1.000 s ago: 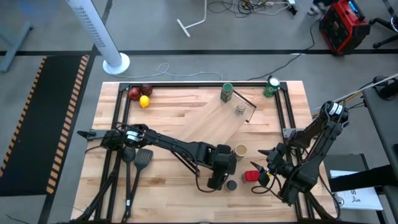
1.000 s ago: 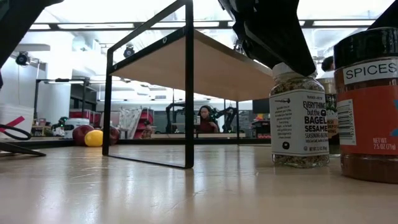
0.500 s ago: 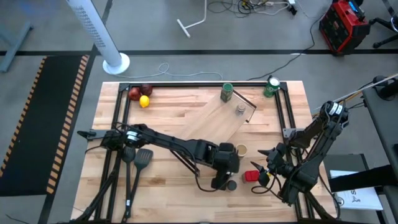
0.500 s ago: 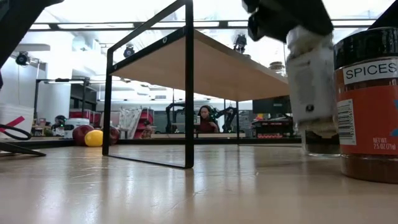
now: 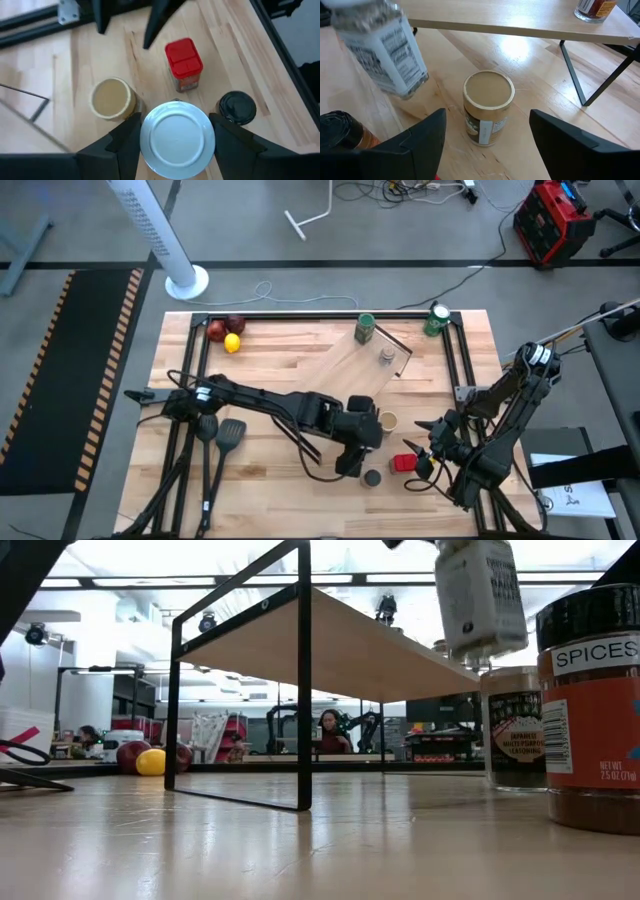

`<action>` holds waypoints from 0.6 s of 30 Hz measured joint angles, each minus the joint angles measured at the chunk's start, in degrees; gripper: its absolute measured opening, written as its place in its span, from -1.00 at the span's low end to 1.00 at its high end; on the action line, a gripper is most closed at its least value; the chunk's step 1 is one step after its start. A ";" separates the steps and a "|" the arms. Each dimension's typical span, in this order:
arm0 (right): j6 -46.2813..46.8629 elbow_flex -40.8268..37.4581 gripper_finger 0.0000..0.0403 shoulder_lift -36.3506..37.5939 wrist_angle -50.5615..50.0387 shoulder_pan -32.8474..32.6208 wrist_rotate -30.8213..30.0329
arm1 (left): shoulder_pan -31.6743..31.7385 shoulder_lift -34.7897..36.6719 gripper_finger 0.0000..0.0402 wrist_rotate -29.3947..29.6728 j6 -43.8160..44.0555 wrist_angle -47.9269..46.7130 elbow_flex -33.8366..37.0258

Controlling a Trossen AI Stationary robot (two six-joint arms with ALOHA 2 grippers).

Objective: Shelf spices
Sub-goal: Put the white seasoning bottle on the shelf

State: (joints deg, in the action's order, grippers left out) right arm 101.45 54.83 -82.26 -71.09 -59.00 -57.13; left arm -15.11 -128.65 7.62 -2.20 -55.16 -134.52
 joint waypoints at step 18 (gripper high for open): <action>-0.02 0.00 0.34 0.00 0.00 0.00 -0.01 | -0.07 11.21 -0.05 2.68 1.95 -7.01 -0.35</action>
State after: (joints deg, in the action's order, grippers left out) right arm 101.43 54.83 -82.26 -71.09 -59.00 -57.15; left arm -15.18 -117.45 10.30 -0.24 -62.17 -134.87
